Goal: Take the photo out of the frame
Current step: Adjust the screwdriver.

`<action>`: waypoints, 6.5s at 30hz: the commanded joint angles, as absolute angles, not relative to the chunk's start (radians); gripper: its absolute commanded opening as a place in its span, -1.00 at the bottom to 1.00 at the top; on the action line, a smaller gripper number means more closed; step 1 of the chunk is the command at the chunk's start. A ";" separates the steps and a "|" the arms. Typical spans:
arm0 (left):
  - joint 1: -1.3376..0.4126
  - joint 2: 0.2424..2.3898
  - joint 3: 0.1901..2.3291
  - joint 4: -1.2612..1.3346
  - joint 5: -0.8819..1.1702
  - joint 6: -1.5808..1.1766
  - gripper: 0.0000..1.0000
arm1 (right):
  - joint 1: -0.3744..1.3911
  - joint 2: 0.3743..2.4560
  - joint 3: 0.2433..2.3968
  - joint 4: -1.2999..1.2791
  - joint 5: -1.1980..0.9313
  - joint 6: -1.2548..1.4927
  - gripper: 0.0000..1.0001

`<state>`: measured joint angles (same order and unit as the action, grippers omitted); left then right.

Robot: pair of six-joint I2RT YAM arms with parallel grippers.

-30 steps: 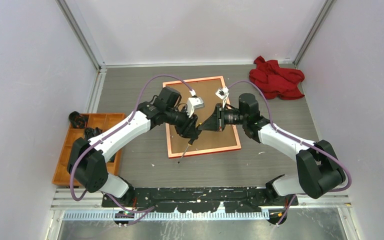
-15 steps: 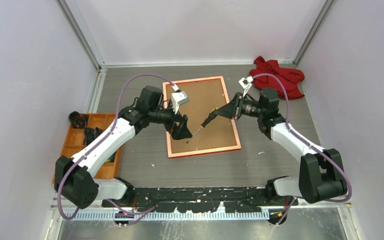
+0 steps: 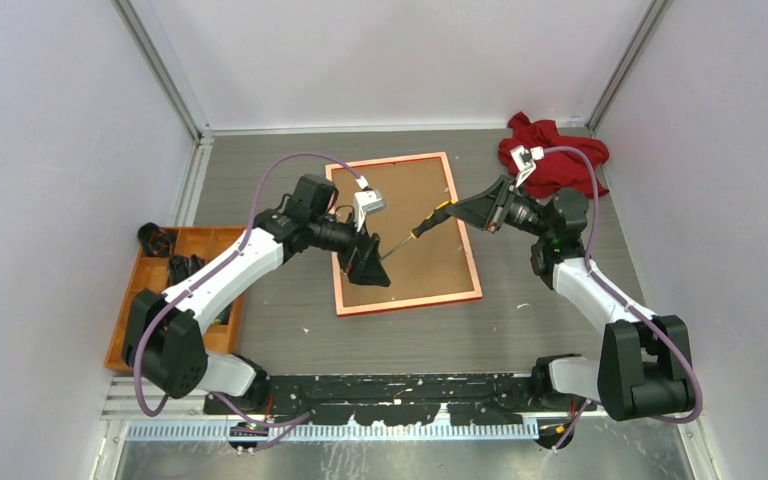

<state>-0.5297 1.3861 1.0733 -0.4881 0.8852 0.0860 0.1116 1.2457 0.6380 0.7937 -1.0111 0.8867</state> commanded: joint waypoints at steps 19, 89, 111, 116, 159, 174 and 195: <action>-0.540 1.408 1.117 -0.432 1.015 0.018 -0.67 | 0.108 1.217 0.614 0.986 -1.013 0.961 -0.99; -0.350 1.272 0.991 0.100 1.033 -0.479 -0.99 | 0.339 1.347 0.754 0.162 -1.104 0.179 -0.73; -0.365 1.435 1.449 -0.839 1.043 0.265 0.99 | 0.264 1.284 0.864 -0.334 -1.219 -0.204 -0.99; -0.464 1.522 1.536 -0.968 0.998 0.361 0.99 | 0.266 1.273 0.861 -0.354 -1.223 -0.229 -0.99; -0.514 1.466 1.366 -0.630 1.005 0.125 -0.99 | 0.202 1.294 0.877 -0.226 -1.283 -0.069 0.71; -0.431 1.366 1.054 0.286 1.000 -0.556 -1.00 | 0.139 1.249 0.774 0.443 -1.141 0.628 0.92; -0.448 1.392 0.955 0.554 0.996 -0.742 -0.99 | 0.152 1.250 0.669 0.926 -1.043 0.996 0.82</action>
